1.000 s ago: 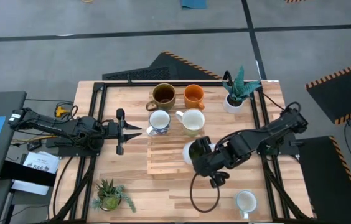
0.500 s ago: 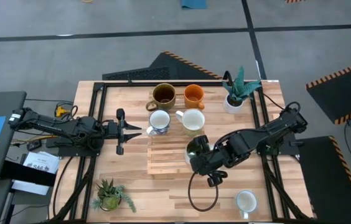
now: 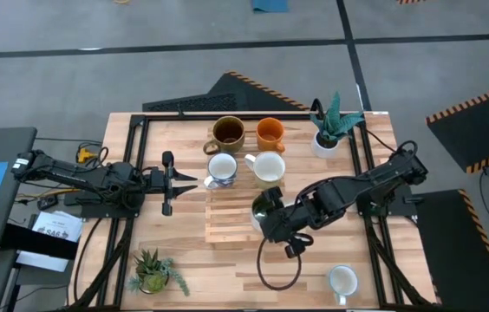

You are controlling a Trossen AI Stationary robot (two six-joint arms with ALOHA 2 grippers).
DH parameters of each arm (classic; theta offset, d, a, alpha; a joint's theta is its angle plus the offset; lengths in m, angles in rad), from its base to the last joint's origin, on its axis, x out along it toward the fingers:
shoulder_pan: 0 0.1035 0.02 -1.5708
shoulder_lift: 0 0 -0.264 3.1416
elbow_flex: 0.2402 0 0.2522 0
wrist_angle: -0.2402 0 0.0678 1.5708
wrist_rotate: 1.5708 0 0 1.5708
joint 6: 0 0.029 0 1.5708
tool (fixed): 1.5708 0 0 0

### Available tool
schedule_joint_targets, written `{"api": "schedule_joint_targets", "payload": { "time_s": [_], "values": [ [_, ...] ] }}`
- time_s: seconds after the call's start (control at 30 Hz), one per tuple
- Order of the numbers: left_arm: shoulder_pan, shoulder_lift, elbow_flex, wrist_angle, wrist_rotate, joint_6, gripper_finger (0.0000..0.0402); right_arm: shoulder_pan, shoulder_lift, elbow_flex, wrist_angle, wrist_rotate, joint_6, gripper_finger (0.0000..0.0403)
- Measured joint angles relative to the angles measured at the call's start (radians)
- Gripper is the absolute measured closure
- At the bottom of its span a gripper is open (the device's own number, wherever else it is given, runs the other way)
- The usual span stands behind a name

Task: Place coffee mugs
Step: Put the white green mug on the shelf, then put the white green patterned mug on the shelf

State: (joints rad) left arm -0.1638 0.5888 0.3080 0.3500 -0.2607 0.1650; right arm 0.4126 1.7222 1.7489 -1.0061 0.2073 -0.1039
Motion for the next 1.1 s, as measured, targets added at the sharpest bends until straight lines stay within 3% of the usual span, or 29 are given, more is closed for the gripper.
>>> {"api": "schedule_joint_targets", "payload": {
  "time_s": [0.37,0.7,0.93,1.1],
  "values": [
    [0.000,0.000,0.000,0.000,-0.011,0.013,0.0324,-0.001,-0.011,0.107,-0.112,0.002,0.004,0.0287],
    [0.000,0.000,0.000,0.000,-0.012,0.008,0.0323,0.000,-0.011,0.117,-0.160,0.003,0.017,0.0287],
    [0.000,-0.001,0.000,0.000,-0.012,0.008,0.0323,0.021,-0.091,0.116,-0.198,0.014,0.034,0.0287],
    [0.000,-0.001,0.000,-0.001,-0.012,0.008,0.0323,0.024,-0.176,0.110,-0.264,0.089,0.108,0.0287]
  ]
}}
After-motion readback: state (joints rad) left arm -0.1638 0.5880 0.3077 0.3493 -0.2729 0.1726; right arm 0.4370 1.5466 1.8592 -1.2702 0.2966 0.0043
